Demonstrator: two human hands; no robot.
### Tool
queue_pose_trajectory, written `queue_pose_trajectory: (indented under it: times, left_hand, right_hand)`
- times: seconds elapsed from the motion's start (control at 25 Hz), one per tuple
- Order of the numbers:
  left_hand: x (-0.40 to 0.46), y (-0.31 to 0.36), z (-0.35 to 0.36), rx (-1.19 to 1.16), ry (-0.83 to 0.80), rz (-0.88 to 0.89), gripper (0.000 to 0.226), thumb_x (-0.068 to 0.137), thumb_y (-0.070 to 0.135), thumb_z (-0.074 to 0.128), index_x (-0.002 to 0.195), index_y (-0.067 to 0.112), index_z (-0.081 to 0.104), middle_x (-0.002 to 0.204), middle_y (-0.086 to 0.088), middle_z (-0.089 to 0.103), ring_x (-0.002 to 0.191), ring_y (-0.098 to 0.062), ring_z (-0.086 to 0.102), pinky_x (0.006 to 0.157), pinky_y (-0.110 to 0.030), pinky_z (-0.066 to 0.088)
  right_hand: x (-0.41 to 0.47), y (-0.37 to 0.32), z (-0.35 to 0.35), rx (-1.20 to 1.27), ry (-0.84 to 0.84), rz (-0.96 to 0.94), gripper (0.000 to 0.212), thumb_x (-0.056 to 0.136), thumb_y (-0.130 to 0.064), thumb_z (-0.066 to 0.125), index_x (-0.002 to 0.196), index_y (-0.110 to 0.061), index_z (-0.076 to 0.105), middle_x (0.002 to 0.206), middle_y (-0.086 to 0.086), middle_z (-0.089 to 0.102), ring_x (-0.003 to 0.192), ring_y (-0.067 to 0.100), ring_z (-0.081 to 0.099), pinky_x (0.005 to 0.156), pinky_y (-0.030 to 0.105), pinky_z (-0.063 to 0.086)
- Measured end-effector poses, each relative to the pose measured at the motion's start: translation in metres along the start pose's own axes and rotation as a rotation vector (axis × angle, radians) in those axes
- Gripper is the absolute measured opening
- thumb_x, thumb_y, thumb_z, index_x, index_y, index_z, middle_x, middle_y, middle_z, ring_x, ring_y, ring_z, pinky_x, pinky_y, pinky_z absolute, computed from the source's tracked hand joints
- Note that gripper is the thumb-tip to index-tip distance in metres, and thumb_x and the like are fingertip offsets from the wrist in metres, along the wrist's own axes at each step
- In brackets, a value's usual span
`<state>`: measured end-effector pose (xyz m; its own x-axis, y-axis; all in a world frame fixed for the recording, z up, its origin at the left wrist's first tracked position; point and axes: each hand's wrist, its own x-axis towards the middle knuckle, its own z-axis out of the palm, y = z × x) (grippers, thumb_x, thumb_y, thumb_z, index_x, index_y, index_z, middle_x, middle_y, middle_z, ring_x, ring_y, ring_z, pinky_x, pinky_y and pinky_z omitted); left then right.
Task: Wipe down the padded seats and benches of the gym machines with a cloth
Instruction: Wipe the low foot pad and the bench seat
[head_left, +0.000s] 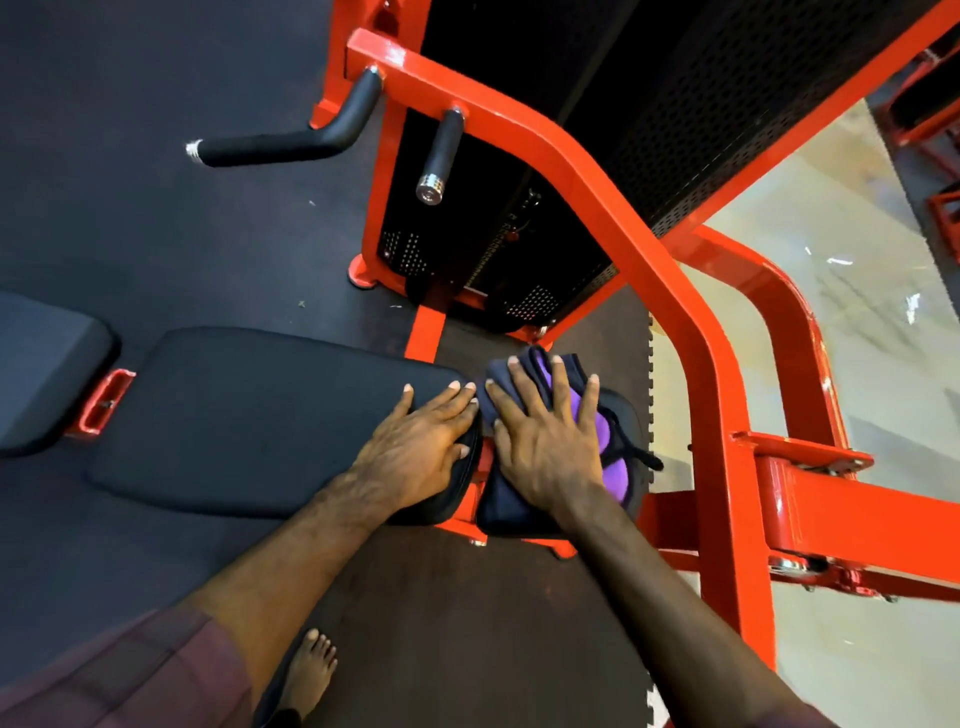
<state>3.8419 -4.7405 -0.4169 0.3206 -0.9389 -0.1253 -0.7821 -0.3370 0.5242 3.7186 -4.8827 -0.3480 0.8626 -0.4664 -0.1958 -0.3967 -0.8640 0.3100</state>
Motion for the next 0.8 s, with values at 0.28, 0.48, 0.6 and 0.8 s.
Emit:
queue_pose_trajectory:
  times: [0.28, 0.48, 0.6, 0.8]
  left_hand:
    - [-0.003, -0.002, 0.007, -0.029, 0.043, -0.010, 0.064, 0.106, 0.028, 0.051, 0.166, 0.018, 0.030, 0.176, 0.008, 0.010, 0.162, -0.007, 0.005, 0.128, -0.064, 0.011]
    - [0.000, 0.001, 0.006, -0.009, -0.001, -0.037, 0.064, 0.108, 0.028, 0.046, 0.167, 0.019, 0.023, 0.176, 0.010, 0.003, 0.162, -0.006, -0.001, 0.128, -0.064, 0.009]
    - [0.000, 0.005, 0.004, 0.055, -0.036, -0.053, 0.064, 0.109, 0.028, 0.042, 0.168, 0.019, 0.019, 0.177, 0.009, 0.000, 0.162, -0.008, -0.002, 0.128, -0.065, 0.008]
    - [0.003, 0.011, 0.004, 0.128, -0.057, -0.063, 0.064, 0.109, 0.026, 0.038, 0.168, 0.016, 0.015, 0.177, 0.005, -0.001, 0.163, -0.013, 0.000, 0.128, -0.065, 0.009]
  right_hand:
    - [-0.086, -0.053, 0.006, -0.010, -0.017, -0.060, 0.067, 0.102, -0.038, 0.042, 0.164, -0.017, 0.032, 0.173, 0.007, 0.023, 0.160, 0.045, -0.006, 0.121, 0.073, 0.007]
    - [-0.098, -0.044, 0.015, 0.015, 0.056, -0.089, 0.064, 0.101, -0.034, 0.049, 0.163, -0.022, 0.035, 0.174, 0.007, 0.022, 0.161, 0.044, 0.001, 0.122, 0.072, 0.014]
    - [-0.146, -0.051, 0.029, 0.032, 0.103, 0.082, 0.081, 0.099, -0.034, 0.057, 0.168, -0.029, 0.016, 0.177, 0.008, 0.006, 0.161, 0.045, 0.003, 0.123, 0.071, 0.019]
    - [-0.128, -0.084, 0.036, 0.405, 0.250, 0.546, 0.083, 0.098, -0.030, 0.059, 0.169, -0.024, 0.015, 0.176, 0.012, -0.001, 0.161, 0.043, -0.006, 0.124, 0.070, 0.016]
